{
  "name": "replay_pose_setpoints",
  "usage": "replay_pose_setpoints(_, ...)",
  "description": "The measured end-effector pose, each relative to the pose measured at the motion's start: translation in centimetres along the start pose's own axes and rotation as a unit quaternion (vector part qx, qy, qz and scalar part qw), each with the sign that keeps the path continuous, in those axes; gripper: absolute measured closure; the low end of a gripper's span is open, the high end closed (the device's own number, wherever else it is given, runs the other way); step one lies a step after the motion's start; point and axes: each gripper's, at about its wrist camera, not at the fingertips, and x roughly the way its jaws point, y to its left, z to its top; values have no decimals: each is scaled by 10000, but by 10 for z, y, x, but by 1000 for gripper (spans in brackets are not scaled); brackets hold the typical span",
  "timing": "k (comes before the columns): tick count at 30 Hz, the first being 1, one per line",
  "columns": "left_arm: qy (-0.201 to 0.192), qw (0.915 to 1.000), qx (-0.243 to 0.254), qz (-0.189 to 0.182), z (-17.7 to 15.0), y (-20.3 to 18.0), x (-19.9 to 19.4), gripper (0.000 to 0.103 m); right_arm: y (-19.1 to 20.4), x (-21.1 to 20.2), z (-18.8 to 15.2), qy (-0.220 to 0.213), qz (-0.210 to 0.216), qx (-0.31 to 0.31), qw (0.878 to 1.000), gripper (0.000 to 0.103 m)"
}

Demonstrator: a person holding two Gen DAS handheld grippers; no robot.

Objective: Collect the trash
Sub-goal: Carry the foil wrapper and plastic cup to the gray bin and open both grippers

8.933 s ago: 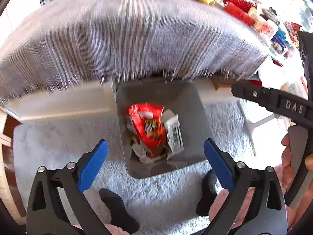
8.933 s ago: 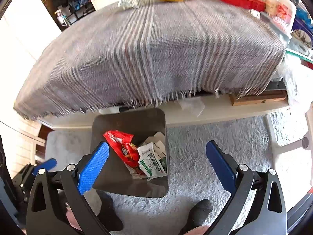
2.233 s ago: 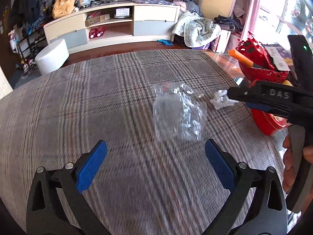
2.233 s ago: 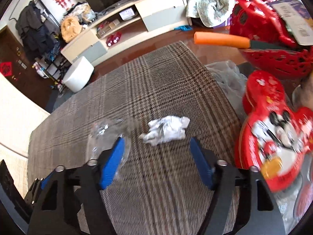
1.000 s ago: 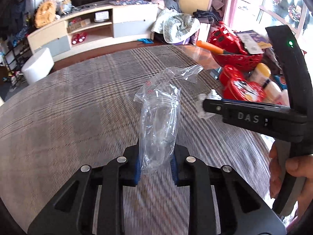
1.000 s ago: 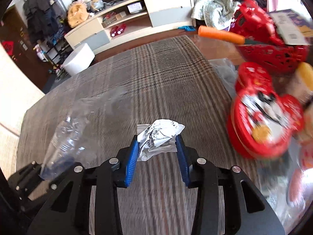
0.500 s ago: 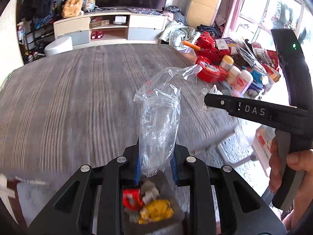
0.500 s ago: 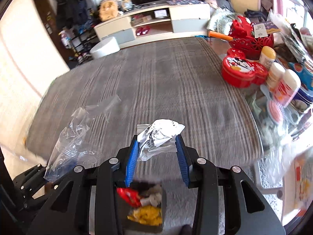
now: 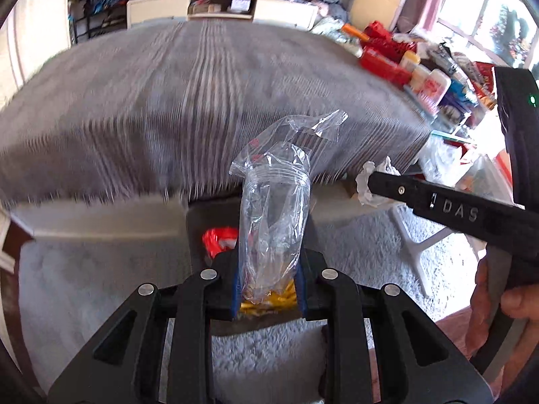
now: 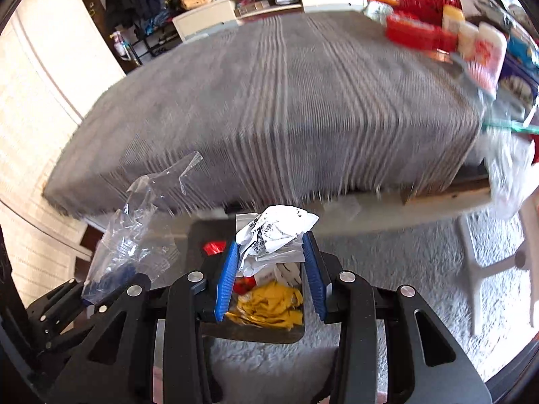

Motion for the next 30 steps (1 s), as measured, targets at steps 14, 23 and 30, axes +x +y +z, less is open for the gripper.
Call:
replay_pose_setpoints(14,986,9949,-206,63,-36,29,108,80,-2,93,-21,749,25,-50,9972,64)
replay_pose_setpoints(23,1283,9914,-220,99,-37,29,134,72,1,122,-27,1100,172,35,9938,60)
replay_pose_setpoints(30,1242,9920,-205,132,-35,27,129,63,-1,119,-27,1139,264,155,9930,49)
